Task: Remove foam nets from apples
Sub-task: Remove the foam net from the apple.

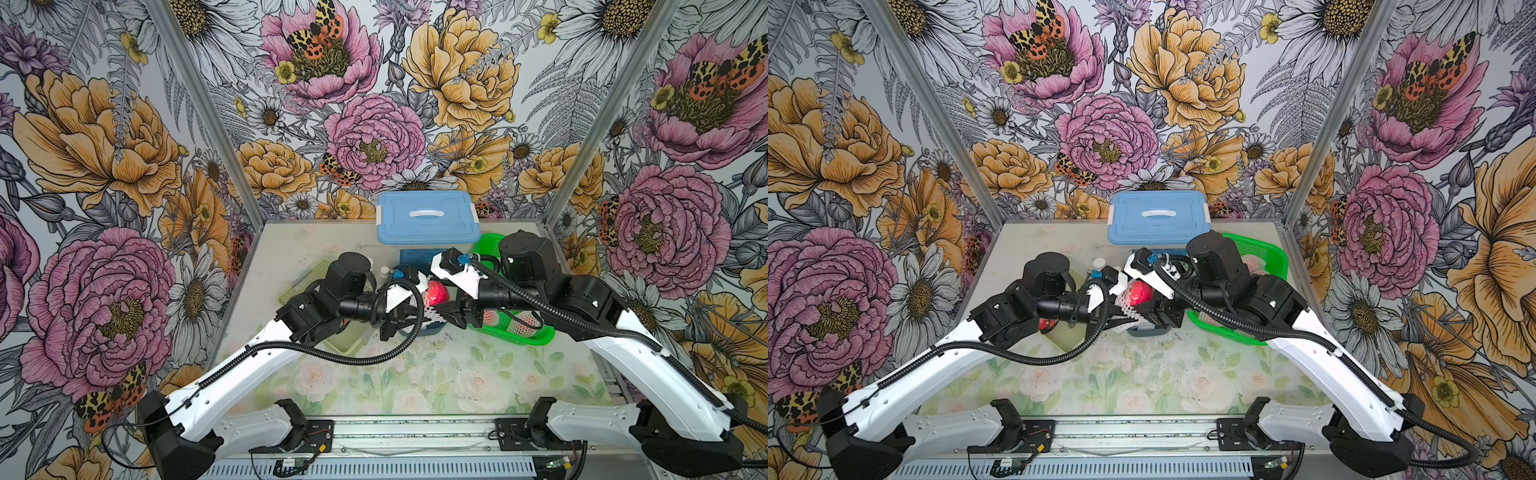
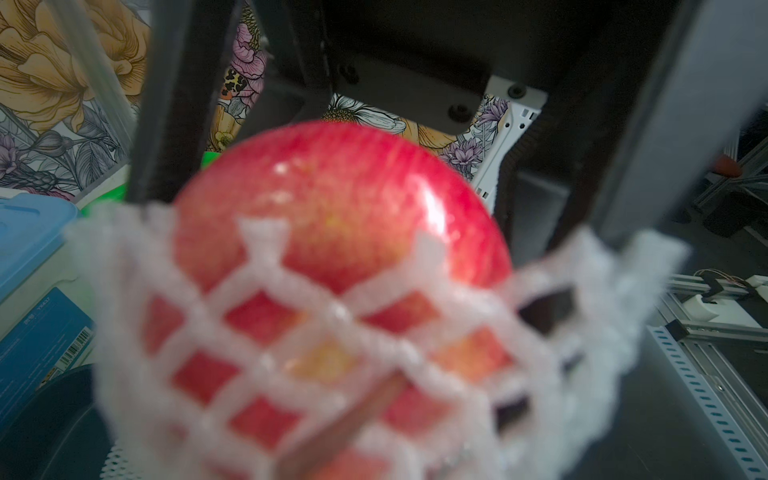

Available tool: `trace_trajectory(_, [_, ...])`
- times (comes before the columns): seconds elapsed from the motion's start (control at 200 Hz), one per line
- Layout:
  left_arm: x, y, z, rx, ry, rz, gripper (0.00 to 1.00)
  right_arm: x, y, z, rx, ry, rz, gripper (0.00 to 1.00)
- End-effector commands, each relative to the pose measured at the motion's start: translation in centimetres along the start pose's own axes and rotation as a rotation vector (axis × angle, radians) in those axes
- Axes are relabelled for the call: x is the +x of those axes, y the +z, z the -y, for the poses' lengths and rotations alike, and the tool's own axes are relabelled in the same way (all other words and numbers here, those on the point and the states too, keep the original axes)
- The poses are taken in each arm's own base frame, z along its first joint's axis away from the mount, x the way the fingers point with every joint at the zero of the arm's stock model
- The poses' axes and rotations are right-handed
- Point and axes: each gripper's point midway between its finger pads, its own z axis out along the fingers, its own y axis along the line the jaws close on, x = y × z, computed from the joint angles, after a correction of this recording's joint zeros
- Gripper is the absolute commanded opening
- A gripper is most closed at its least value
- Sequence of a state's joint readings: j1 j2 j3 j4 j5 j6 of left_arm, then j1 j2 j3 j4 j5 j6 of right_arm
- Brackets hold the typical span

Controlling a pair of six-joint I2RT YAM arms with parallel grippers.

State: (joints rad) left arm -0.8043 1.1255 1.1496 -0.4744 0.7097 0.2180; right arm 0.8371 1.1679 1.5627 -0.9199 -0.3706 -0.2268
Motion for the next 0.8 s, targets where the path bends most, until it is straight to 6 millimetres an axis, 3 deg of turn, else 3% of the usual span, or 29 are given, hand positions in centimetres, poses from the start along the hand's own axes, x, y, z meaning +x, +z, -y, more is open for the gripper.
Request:
trace_trajectory(0.0, [-1.6, -0.5, 0.2, -0.009, 0.069, 0.060, 0.00, 0.4, -1.3, 0.1, 0.048, -0.012, -0.023, 0.58])
trace_trajectory(0.435, [-1.6, -0.4, 0.1, -0.008, 0.064, 0.057, 0.00, -0.6, -7.1, 1.0, 0.218, -0.049, 0.070, 0.55])
trace_trajectory(0.796, [-1.9, -1.0, -0.5, -0.069, 0.073, 0.067, 0.00, -0.2, -8.9, 1.0, 0.255, -0.062, 0.064, 0.58])
